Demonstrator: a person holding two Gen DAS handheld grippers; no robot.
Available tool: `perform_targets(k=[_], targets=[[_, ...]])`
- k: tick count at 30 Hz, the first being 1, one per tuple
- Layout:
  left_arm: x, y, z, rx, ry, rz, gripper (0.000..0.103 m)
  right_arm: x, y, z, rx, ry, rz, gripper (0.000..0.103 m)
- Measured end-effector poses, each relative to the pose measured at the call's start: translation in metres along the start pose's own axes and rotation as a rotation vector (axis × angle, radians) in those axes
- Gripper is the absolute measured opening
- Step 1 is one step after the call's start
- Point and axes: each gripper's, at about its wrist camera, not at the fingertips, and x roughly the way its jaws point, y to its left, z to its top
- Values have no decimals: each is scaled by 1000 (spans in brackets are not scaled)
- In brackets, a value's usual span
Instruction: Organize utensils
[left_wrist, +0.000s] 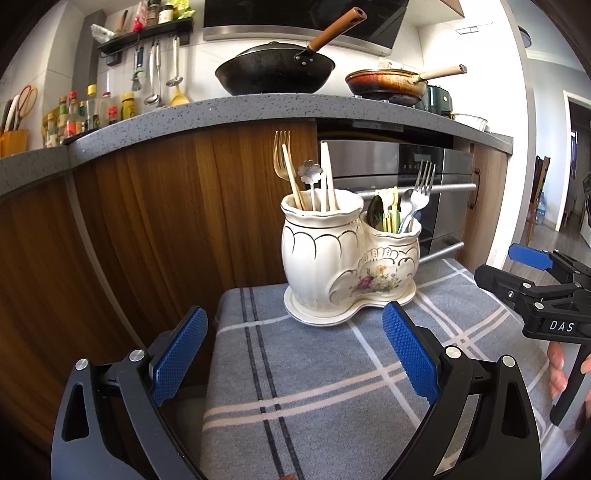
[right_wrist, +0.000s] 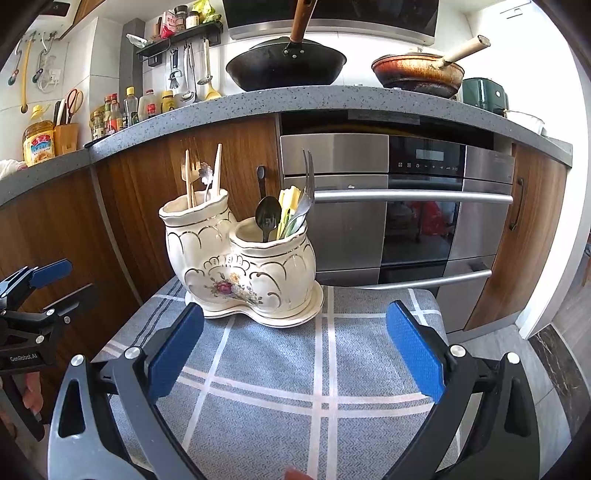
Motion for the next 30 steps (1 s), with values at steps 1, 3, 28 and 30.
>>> perform_targets(k=[1,3,28,30], targets=[[0,0,0,0,0,-1,95,0,0,0,1,1,2,97],[0,0,0,-1,0,-1,95,0,0,0,1,-1,3,97],[-1,0,0,-4,-3,-5,95,-1,2,1,-10,0,-1,97],[-1,0,0,-3,-2,-4,95,-1,3,1,-10,-1,-1,97]])
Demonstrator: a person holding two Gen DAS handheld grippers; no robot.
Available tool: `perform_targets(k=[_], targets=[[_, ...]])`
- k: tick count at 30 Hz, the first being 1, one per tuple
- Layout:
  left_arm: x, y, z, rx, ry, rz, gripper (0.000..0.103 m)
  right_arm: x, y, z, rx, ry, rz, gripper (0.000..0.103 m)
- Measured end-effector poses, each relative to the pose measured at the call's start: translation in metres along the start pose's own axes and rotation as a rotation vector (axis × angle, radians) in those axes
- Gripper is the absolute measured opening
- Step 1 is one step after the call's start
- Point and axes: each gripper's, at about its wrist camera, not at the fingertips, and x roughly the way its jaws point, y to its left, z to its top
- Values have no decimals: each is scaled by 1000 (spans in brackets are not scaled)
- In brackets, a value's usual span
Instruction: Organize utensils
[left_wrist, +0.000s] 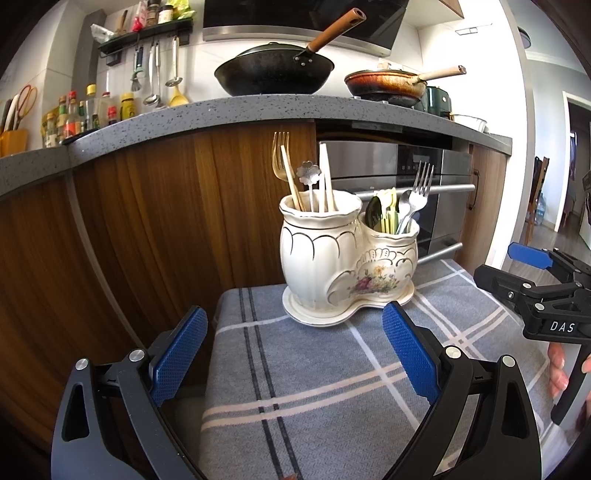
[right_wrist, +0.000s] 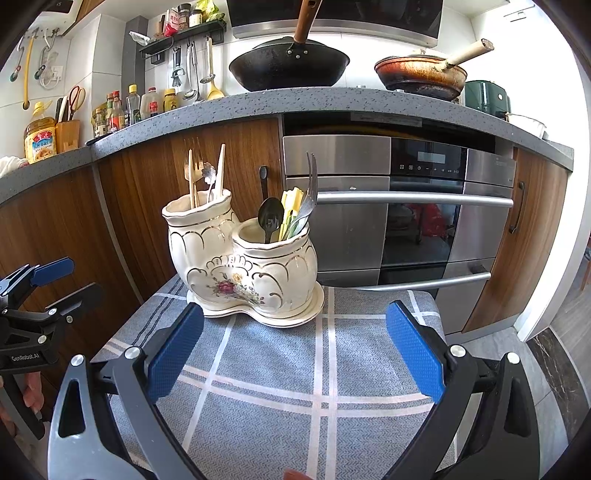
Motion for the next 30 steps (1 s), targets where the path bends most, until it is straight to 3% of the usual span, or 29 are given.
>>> perform_targets(k=[30], targets=[[3,-1,-2,-4,6,-1,95,1,1,0,-3,7,4,97]])
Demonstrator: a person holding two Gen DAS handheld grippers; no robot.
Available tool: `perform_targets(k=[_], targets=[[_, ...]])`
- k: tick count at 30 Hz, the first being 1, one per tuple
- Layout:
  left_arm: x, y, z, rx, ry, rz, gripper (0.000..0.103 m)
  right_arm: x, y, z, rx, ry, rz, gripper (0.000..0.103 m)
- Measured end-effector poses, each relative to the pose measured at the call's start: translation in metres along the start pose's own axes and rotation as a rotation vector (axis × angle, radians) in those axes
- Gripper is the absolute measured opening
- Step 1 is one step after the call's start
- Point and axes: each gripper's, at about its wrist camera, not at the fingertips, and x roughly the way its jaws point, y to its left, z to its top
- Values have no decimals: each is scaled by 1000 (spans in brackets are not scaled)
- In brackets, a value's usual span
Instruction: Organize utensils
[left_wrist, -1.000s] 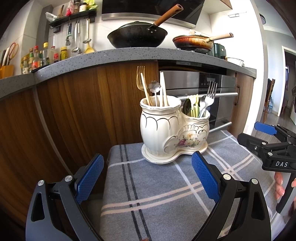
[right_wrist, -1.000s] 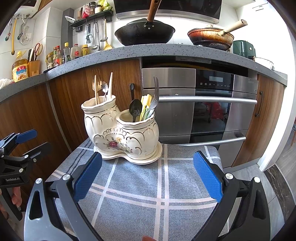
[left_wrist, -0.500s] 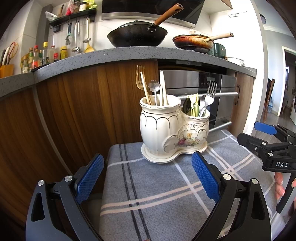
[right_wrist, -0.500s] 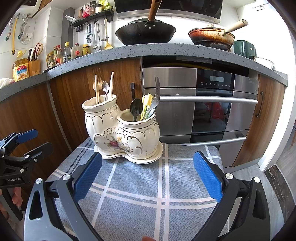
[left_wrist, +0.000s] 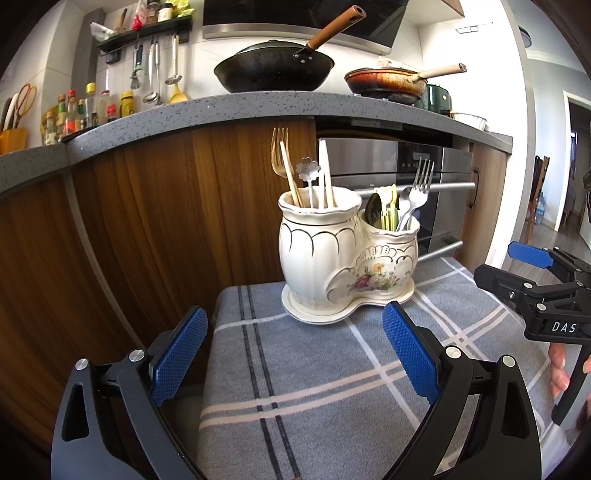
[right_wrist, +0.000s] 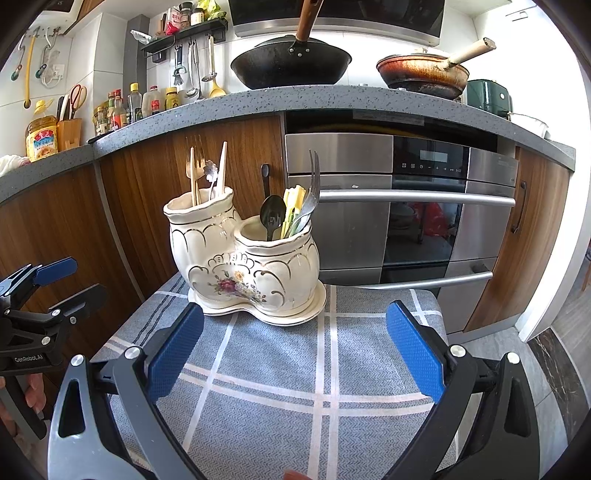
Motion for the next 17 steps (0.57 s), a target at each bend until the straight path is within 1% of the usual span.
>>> perform_targets(k=[8,17], targets=[[4,1,-2,2,6,7,95,0,0,-1,1,3,2,97],[3,-1,-1,2,8,-2,97,2,-1,-2,-3,5,8,97]])
